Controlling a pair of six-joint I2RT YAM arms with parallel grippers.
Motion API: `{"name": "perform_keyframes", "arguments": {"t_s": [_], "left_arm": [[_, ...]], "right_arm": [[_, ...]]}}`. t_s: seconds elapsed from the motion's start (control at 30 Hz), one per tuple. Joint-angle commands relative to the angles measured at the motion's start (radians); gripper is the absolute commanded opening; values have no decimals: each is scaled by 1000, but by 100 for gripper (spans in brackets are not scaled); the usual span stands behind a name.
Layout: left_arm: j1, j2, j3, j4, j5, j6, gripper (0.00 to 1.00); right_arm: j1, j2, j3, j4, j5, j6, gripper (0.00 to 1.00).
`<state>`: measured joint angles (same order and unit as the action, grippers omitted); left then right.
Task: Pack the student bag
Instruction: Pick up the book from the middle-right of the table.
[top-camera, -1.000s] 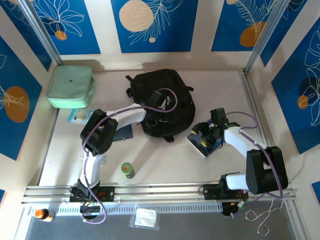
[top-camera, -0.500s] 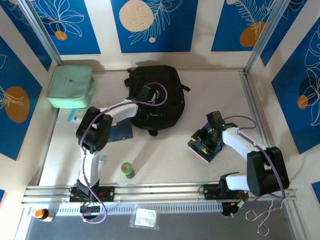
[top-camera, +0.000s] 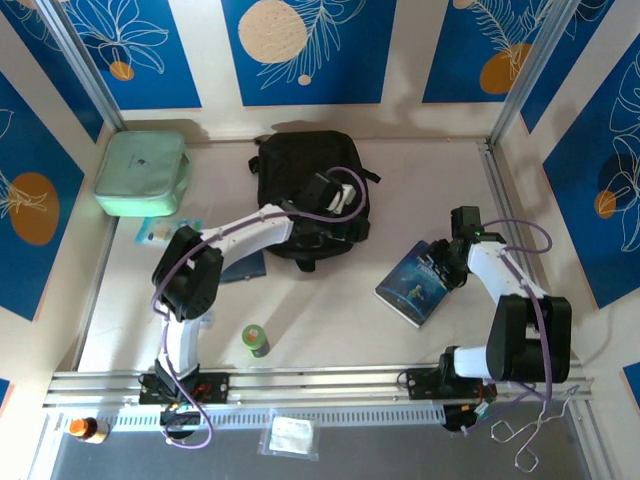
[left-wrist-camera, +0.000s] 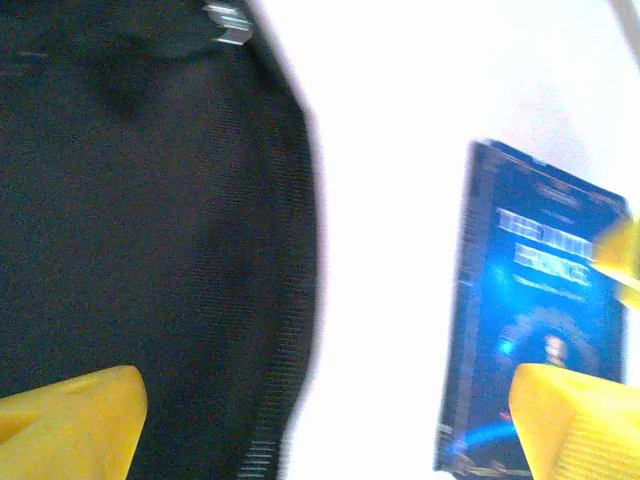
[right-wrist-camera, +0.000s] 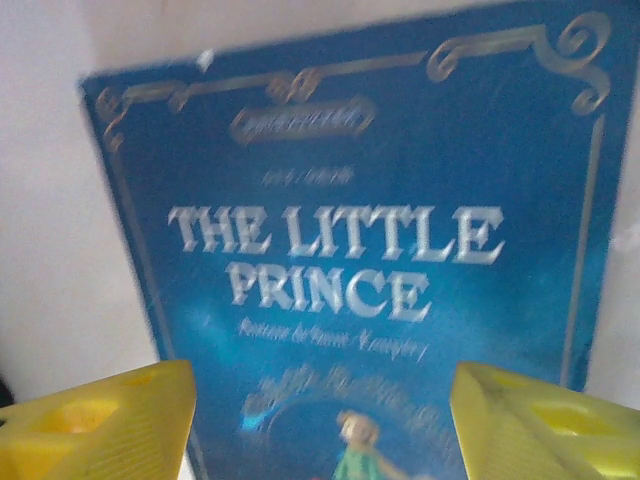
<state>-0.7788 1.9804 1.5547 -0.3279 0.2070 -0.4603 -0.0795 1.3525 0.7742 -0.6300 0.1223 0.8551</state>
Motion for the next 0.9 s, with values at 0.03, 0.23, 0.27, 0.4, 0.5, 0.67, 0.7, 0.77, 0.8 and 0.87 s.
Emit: {"name": "perform_keyframes", "arguments": {"t_s": [0.03, 0.23, 0.27, 0.4, 0.5, 0.67, 0.7, 0.77, 0.8, 0.87], "left_arm": [[-57, 65, 78, 4, 74, -31, 92], [-89, 165, 165, -47, 77, -113, 84], [-91, 180, 176, -57, 77, -125, 82], [-97, 253, 243, -119, 83, -151, 75], [-100, 285, 254, -127, 84, -177, 68], [-102, 317, 254, -118, 103, -211, 56], [-102, 324, 258, -118, 118, -212, 53], [-102, 335, 261, -114, 134, -217, 51], [-102, 339, 262, -113, 136, -220, 50], [-102, 347, 265, -120, 134, -219, 49]], "right_arm": [[-46, 78, 11, 55, -86, -88, 68], [-70, 179, 27, 111, -204, -178, 64], [-71, 196, 33, 117, -221, -193, 63], [-67, 251, 51, 153, -305, -240, 60], [-60, 270, 58, 168, -332, -243, 58], [-60, 262, 54, 185, -342, -241, 55], [-60, 261, 55, 187, -348, -245, 54], [-60, 260, 56, 184, -356, -255, 51], [-61, 261, 54, 185, -357, -257, 51], [-63, 264, 51, 190, -366, -257, 50]]}}
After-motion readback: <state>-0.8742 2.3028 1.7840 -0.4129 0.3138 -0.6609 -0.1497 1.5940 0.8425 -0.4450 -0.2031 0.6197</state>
